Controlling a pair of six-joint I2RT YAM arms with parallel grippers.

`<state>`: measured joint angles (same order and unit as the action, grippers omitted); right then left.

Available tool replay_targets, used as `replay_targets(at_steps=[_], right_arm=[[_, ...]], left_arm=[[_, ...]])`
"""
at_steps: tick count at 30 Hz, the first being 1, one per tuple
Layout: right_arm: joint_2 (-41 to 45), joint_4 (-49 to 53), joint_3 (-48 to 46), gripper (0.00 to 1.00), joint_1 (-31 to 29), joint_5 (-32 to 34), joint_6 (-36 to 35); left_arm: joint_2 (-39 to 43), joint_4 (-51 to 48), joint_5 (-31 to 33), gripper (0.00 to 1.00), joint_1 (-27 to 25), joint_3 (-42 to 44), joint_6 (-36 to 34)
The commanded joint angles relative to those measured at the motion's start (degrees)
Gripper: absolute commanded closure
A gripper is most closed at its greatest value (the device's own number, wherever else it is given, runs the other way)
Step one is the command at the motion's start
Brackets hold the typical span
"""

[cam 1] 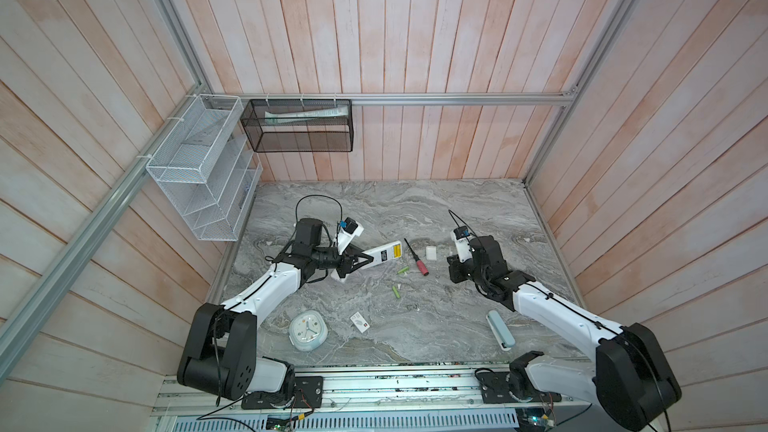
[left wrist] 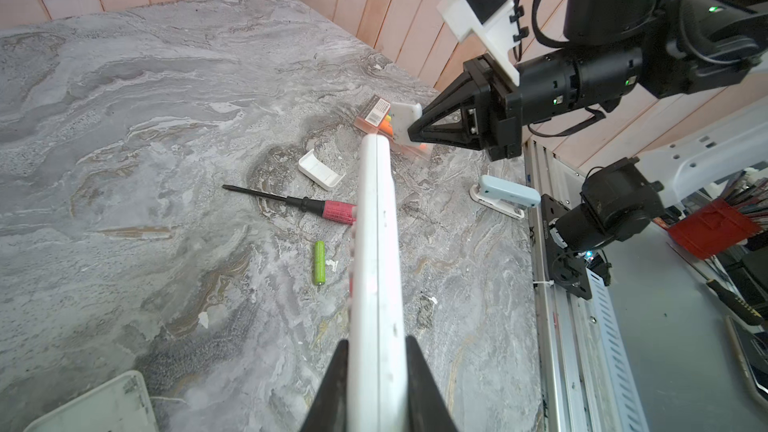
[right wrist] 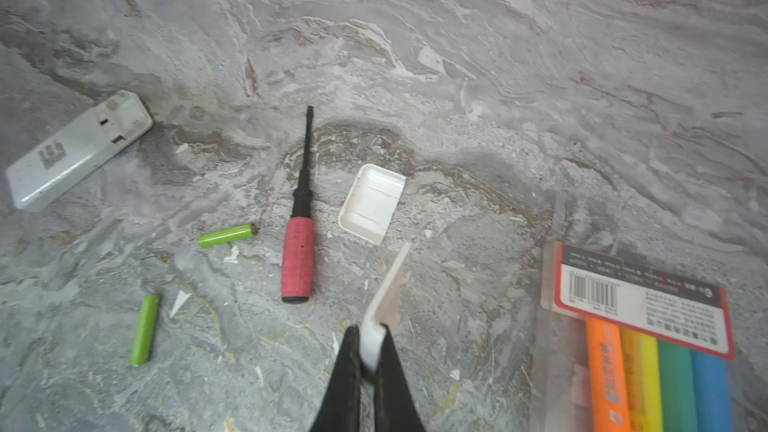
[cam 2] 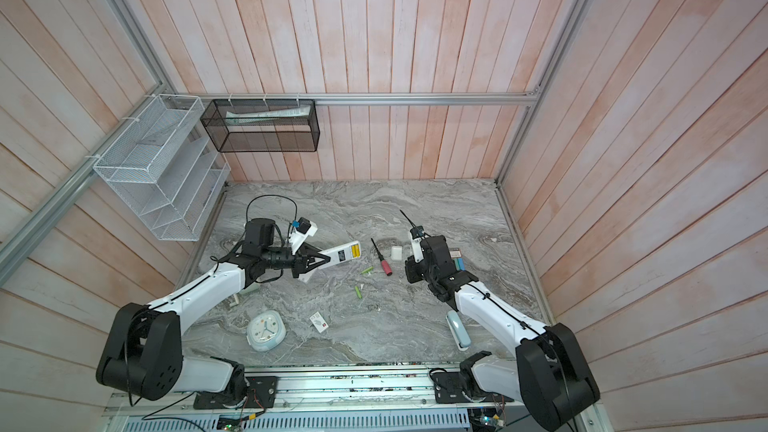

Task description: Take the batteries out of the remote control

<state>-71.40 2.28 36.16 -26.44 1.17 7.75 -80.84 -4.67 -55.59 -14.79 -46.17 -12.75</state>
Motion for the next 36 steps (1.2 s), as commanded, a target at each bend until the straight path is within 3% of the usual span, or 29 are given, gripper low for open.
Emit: replay_targets(at_steps=[1,21,36], right_arm=[[-3.22,2.90,1.19,1.00,0.20,7.33,1.47],[-22.21,6.37,11.47,0.98,0.24,6.26,-2.10],[-20.30,3.62,12.38,0.66,0.16,1.02,-5.85]], left_arm=[[0.89,1.95,0.29,1.00,-0.89,0.60,-0.08],[-0.30,1.59,1.27,1.00,-2.62,1.16,-0.52],[-0.83,0.58,1.34,1.00,-2.62,0.55,-1.39]])
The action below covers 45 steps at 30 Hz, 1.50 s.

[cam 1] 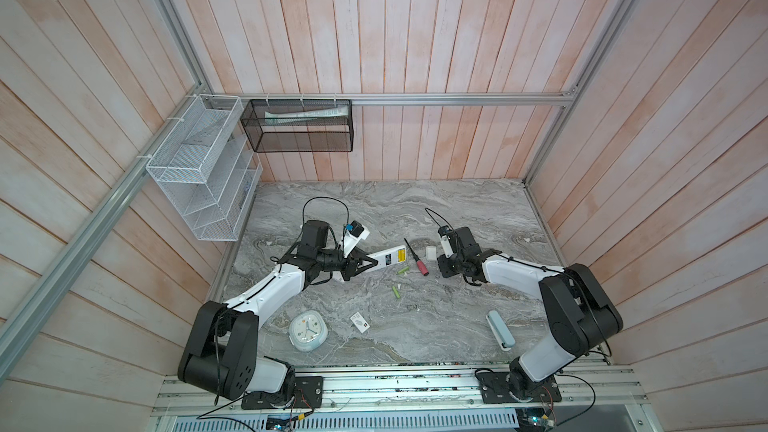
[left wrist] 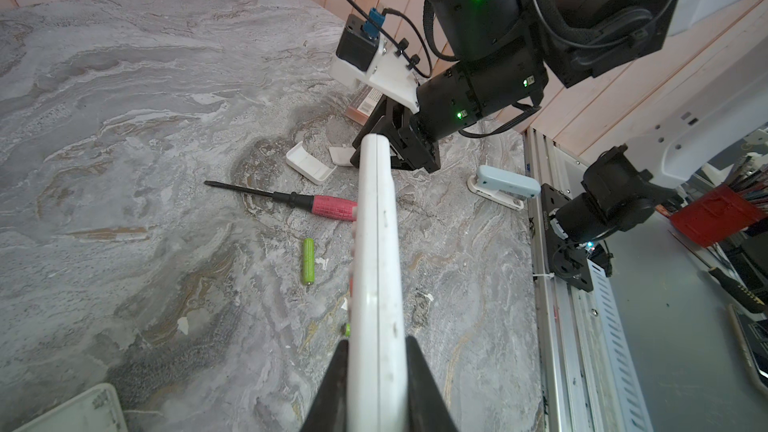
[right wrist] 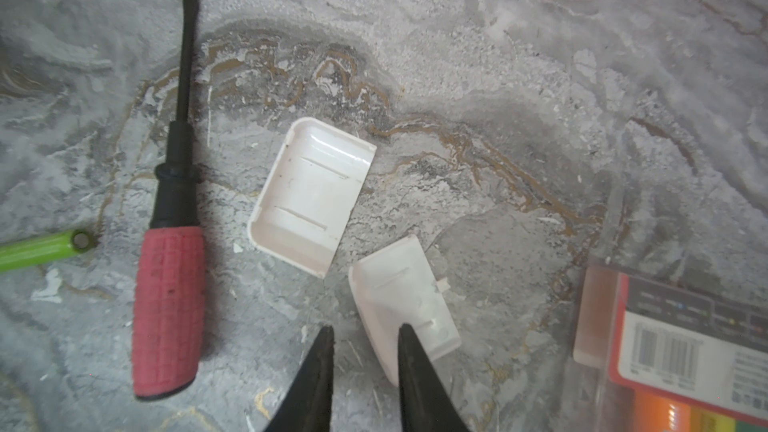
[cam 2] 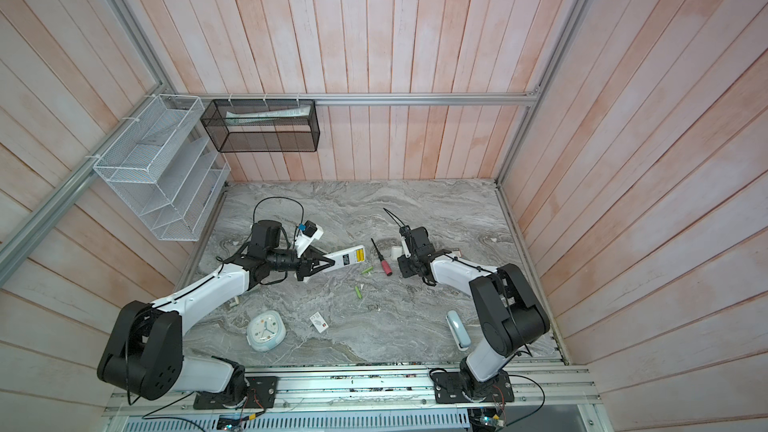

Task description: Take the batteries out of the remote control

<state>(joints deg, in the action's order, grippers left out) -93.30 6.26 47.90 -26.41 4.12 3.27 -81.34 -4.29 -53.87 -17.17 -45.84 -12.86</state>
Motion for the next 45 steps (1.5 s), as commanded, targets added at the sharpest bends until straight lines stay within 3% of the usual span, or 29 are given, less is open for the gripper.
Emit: replay_targets(at_steps=[1,9,15,21,24,30,45], right_arm=[[2.62,-0.83,0.45,0.64,0.13,-2.88,-2.04],[13.79,-6.68,-2.26,0.49,-0.42,-10.26,-8.54],[22.53,-16.58,-8.07,0.36,-2.71,-9.81,-15.80],[27.69,-27.27,-16.66,0.24,-11.07,-5.90,-37.96],[27.65,-30.14,-19.23,0.18,-15.55,-3.22,-47.99],[25.40,-31.64,-19.01,0.14,-20.33,-3.87,-56.31],[15.38,-30.17,-10.73,0.14,-23.21,-9.63,-62.66]], left_arm=[[-0.41,0.04,-0.29,1.00,-0.23,0.20,-1.37],[-1.06,-2.79,0.03,1.00,-0.23,-0.92,-2.35],[-1.16,-5.31,0.35,1.00,-0.23,-1.96,-2.87],[-0.73,-5.68,0.08,1.00,-0.19,-2.16,-2.95],[-0.89,-6.15,-0.67,1.00,-0.23,-2.62,-2.96],[-1.01,-6.07,-3.03,1.00,-0.23,-2.92,-2.51],[-2.18,-6.93,-6.38,1.00,-0.67,-3.72,-2.08]])
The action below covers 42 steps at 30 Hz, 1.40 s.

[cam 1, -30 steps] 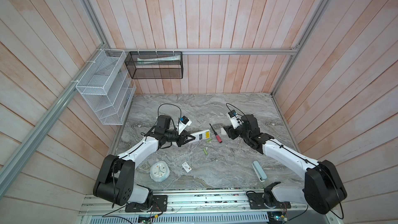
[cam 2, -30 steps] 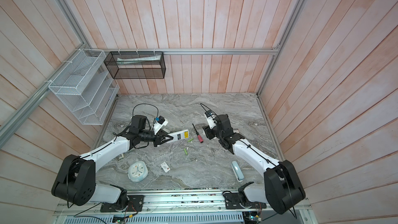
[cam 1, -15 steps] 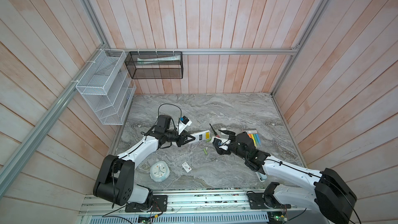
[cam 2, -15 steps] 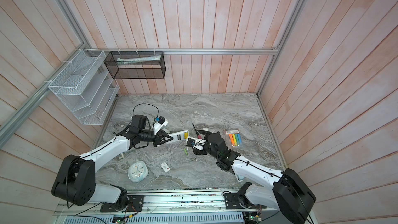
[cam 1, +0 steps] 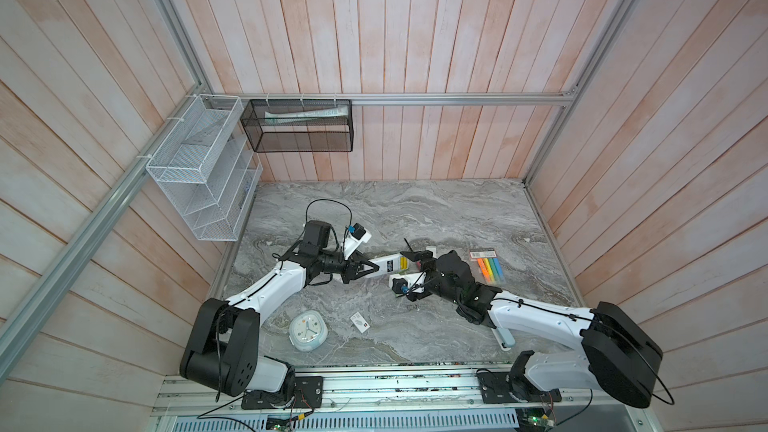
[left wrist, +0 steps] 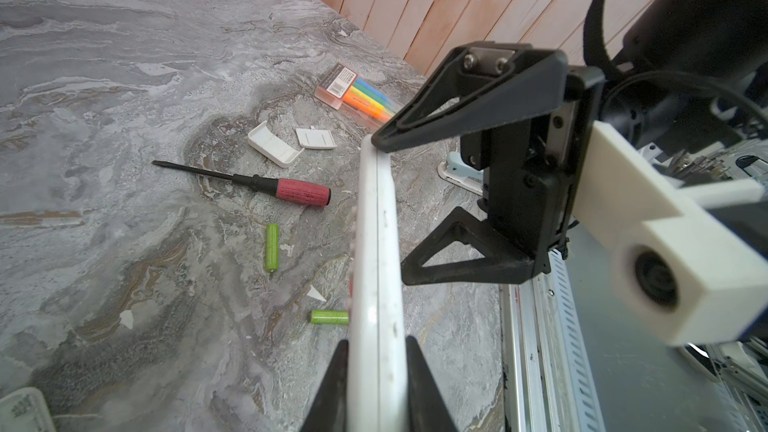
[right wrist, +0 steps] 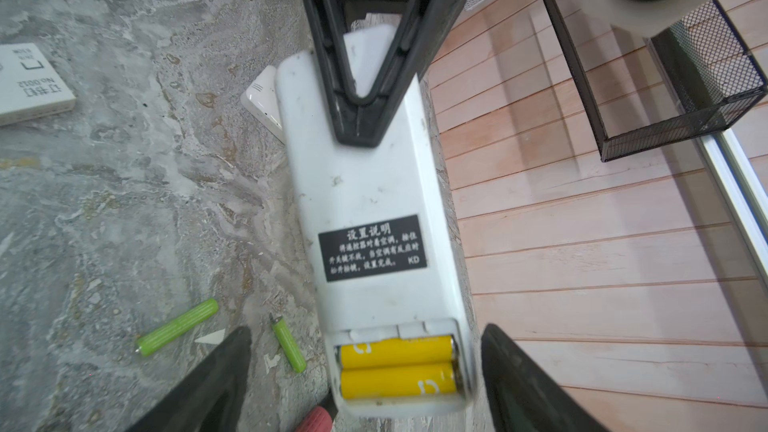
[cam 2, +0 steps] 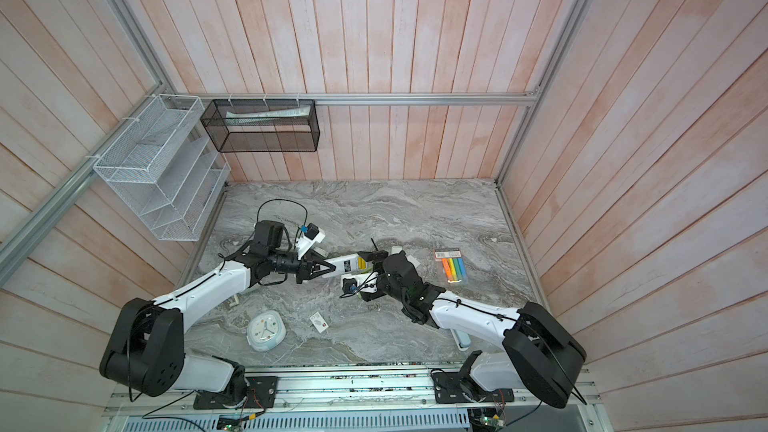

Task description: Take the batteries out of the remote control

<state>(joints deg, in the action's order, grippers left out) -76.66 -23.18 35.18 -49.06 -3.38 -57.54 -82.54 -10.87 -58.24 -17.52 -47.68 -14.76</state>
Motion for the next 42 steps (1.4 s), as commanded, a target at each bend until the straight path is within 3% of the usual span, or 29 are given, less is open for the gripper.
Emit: replay_targets(at_steps=[1,17,20,25,30,35,36,37,38,42], right_arm=[[-1.82,-0.73,2.56,0.15,-0.60,-2.32,-2.00],[-6.50,-1.92,6.12,0.30,-2.27,0.09,-3.82],[-6.72,-1.80,6.38,0.38,-2.53,0.67,-4.11],[-6.65,-1.26,6.74,0.60,-2.53,1.00,-3.90],[-6.48,-0.09,7.10,0.72,-2.53,0.66,-3.38],[-6.24,2.79,7.71,0.77,-2.53,-0.69,-2.03],[-6.10,3.56,7.80,0.78,-2.54,-1.03,-1.61],[-5.88,4.26,7.80,0.79,-2.53,-1.34,-1.18],[-5.63,4.92,7.81,0.79,-2.53,-1.73,-0.40],[-4.15,7.63,7.03,0.79,-2.53,-3.46,2.83]], left_arm=[[-1.20,-0.46,-2.06,1.00,-0.39,-2.02,-0.20],[-1.72,-0.54,-4.25,1.00,-0.41,-2.50,-0.09],[-1.94,-0.53,-4.16,1.00,-0.41,-2.50,-0.16],[-2.24,-0.54,-4.43,1.00,-0.42,-2.59,-0.18],[-2.20,-0.35,-4.27,0.91,-0.41,-2.52,-0.44],[-1.66,0.97,-3.03,0.69,-0.32,-1.81,-0.40],[-1.53,1.13,-2.91,0.52,-0.32,-1.72,-0.57],[-1.43,1.28,-2.72,0.10,-0.32,-1.63,-0.74],[-1.18,1.22,-2.54,0.00,-0.32,-1.54,-1.29],[0.61,4.25,0.28,0.00,0.06,-0.08,-0.74]])
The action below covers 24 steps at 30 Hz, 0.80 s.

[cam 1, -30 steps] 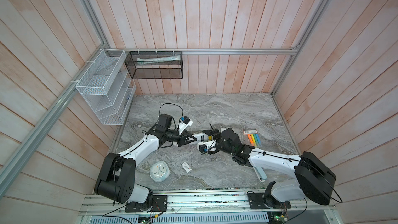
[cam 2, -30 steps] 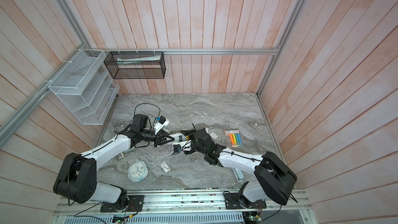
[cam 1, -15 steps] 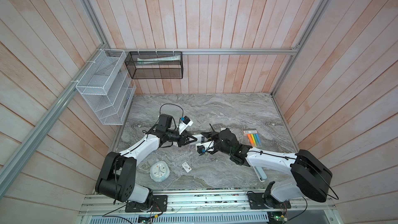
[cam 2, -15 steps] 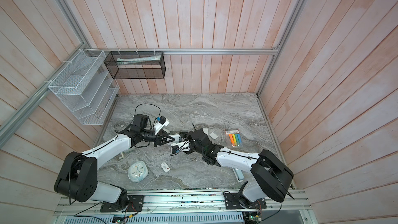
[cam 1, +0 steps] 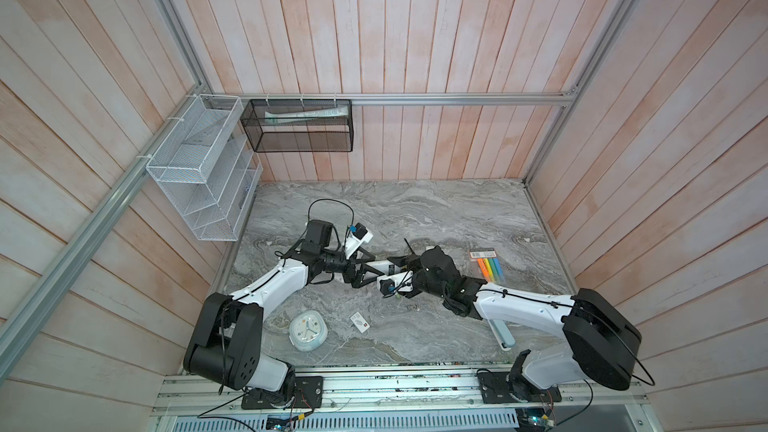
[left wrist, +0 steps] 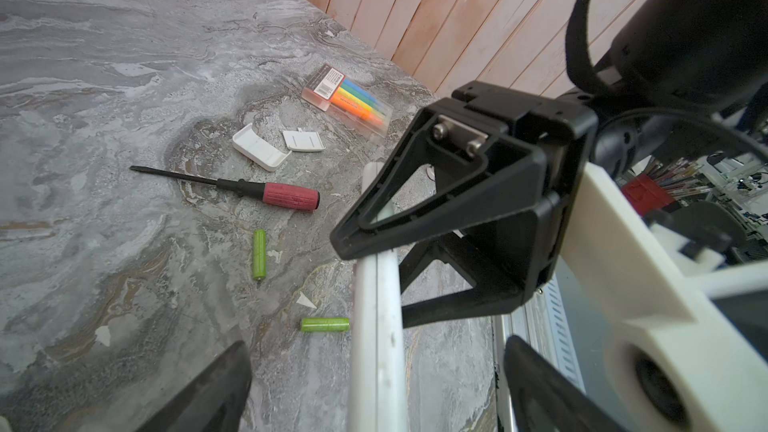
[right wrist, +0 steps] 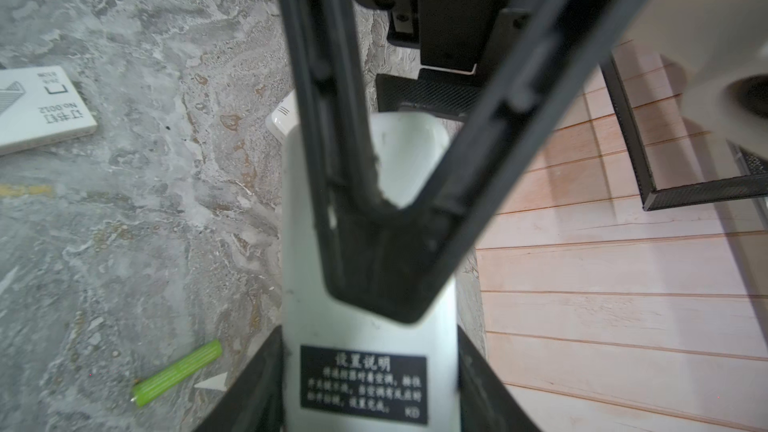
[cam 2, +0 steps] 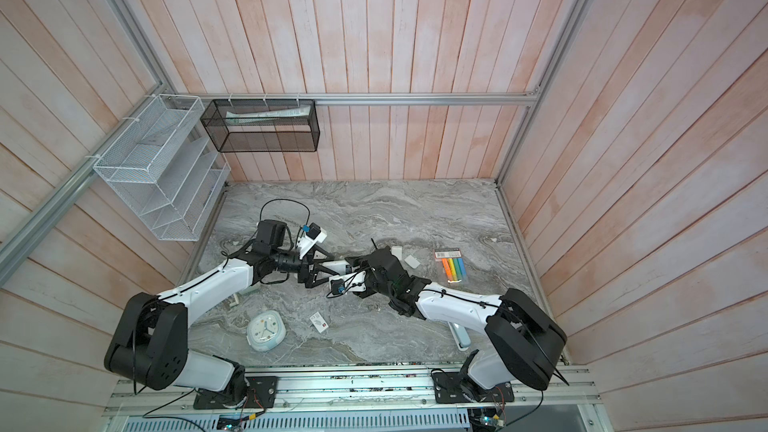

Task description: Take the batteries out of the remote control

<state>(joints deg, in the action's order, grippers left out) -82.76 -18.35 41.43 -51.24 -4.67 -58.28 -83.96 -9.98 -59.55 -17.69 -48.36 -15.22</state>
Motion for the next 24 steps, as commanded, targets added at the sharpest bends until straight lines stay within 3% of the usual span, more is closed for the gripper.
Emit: replay_targets(at_steps=[1,7,10,16,20,24], right_arm=[[2.43,3.63,0.55,0.79,-0.35,-2.44,4.44],[6.30,10.82,-1.33,0.79,-0.35,-5.40,11.76],[7.41,15.16,-1.65,0.79,-0.35,-7.74,15.88],[8.24,21.13,-2.01,0.78,-0.35,-11.89,20.12],[6.52,23.69,-1.42,0.76,-0.35,-13.59,20.58],[3.17,26.70,0.26,0.74,-0.35,-15.08,20.73]], left_arm=[[2.50,4.15,2.07,0.00,0.57,0.87,0.21],[7.09,10.01,12.90,0.00,1.65,4.01,4.87],[9.56,14.20,24.58,0.00,2.18,5.27,13.78],[13.46,17.35,32.77,0.00,3.19,5.50,23.89],[13.44,13.02,38.26,0.00,3.47,2.43,28.06],[13.98,12.07,38.39,0.00,3.46,2.28,29.54]])
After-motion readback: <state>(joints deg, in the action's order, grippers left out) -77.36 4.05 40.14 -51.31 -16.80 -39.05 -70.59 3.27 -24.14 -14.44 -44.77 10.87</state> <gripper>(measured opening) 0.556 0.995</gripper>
